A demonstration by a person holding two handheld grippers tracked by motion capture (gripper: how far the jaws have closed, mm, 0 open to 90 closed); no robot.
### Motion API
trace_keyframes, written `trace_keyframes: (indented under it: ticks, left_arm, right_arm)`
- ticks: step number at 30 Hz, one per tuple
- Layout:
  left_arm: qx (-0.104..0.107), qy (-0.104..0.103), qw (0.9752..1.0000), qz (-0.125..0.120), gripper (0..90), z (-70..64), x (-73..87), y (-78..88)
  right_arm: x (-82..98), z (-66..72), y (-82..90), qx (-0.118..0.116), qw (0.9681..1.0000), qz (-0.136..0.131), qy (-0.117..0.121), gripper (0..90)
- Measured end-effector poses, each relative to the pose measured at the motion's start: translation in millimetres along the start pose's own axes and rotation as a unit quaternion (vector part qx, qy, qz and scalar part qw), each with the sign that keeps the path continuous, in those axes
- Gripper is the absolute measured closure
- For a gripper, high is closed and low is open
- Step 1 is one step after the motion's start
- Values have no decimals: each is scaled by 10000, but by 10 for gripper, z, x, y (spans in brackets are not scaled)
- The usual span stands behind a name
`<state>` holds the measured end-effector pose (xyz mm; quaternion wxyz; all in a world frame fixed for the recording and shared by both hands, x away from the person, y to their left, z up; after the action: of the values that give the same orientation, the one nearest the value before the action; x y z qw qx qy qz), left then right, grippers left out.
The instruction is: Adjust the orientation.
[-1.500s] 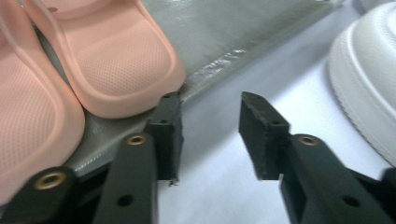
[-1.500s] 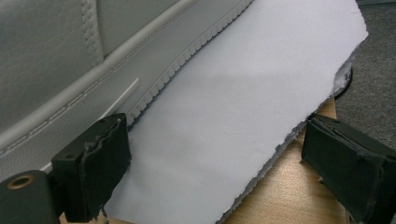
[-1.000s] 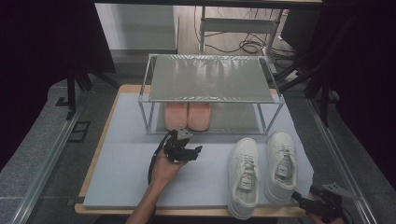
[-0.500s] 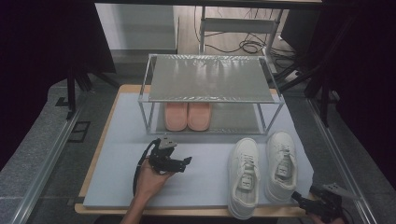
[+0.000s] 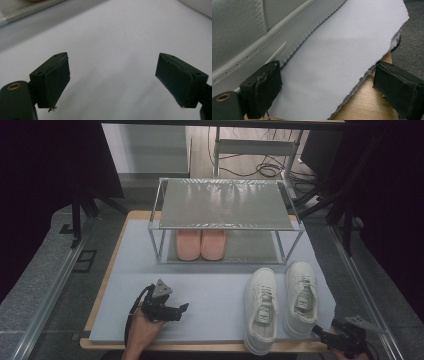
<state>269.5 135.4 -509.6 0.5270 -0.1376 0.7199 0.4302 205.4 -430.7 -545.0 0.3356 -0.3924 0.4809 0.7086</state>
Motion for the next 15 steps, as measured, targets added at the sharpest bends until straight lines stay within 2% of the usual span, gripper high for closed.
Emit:
trace_keyframes:
  ticks: [8,9,12,15]
  left_arm:
    - [-100,23,9999,130,123,44,256,84]
    - [-107,48,9998,188,122,53,271,84]
    - [-131,63,9998,111,123,57,269,104]
    - [-171,70,9996,208,124,61,274,81]
  right_arm:
    - [-16,0,-2,6,10000,69,2,79]
    - [-20,0,0,1,10000,91,18,81]
    - [-30,1,-1,-5,9999,126,40,82]
    - [-41,1,6,-5,9998,168,87,86]
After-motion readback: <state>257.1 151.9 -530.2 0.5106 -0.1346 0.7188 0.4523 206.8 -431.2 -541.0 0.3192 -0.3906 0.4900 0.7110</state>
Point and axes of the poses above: each handheld gripper's, and its own axes: y roughly backward along the jaws, x roughly out of its underside, z roughly to its left, the point moved 1 cm from there along -y, roughly forward along the jaws, and after that the axes turned 14 degrees about -z, right-handed, at the moved point
